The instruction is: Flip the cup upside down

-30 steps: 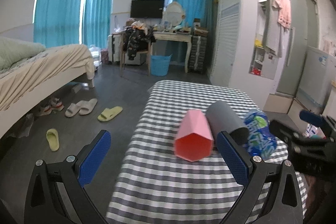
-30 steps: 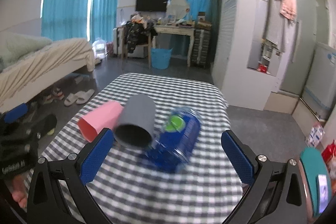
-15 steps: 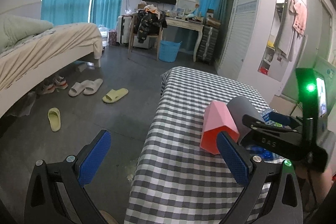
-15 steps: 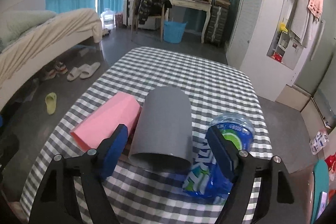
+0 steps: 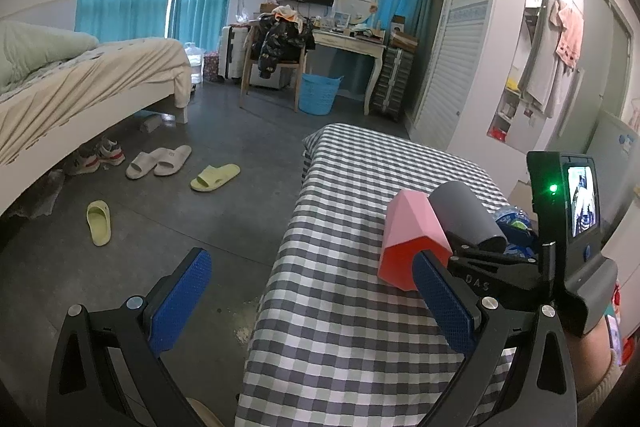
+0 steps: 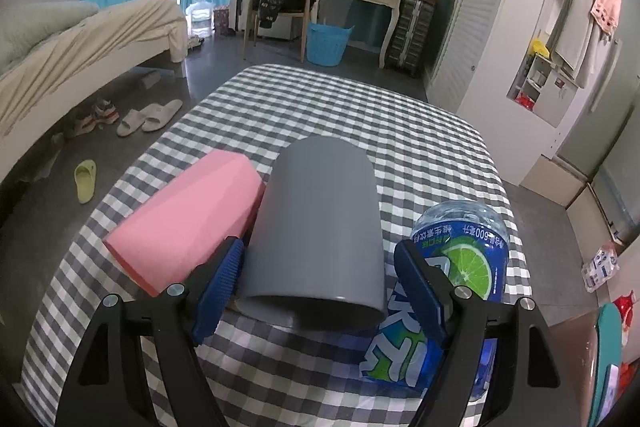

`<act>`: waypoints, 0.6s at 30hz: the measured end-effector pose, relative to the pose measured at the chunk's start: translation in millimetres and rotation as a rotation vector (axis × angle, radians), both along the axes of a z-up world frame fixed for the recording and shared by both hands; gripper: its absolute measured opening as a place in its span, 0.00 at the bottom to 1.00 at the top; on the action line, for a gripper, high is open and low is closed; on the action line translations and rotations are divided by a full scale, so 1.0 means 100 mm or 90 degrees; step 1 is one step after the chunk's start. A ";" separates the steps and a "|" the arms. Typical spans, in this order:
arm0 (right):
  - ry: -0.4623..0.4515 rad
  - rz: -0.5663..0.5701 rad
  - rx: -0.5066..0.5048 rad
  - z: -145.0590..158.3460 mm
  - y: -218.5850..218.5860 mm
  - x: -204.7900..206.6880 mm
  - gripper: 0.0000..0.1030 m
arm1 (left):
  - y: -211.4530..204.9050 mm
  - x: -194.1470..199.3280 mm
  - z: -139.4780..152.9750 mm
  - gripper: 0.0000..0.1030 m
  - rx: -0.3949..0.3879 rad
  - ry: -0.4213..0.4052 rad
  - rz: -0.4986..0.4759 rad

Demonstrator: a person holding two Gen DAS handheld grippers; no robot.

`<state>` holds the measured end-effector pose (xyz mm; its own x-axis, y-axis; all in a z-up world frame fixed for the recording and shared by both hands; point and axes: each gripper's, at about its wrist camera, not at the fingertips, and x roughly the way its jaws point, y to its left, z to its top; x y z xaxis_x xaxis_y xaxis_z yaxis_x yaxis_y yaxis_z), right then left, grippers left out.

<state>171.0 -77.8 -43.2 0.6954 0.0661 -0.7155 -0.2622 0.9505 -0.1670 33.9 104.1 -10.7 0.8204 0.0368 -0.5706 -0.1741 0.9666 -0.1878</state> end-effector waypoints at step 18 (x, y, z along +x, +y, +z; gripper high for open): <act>0.005 -0.026 0.000 0.20 -0.02 -0.92 0.69 | 0.07 -0.17 0.06 1.00 0.011 -0.032 0.014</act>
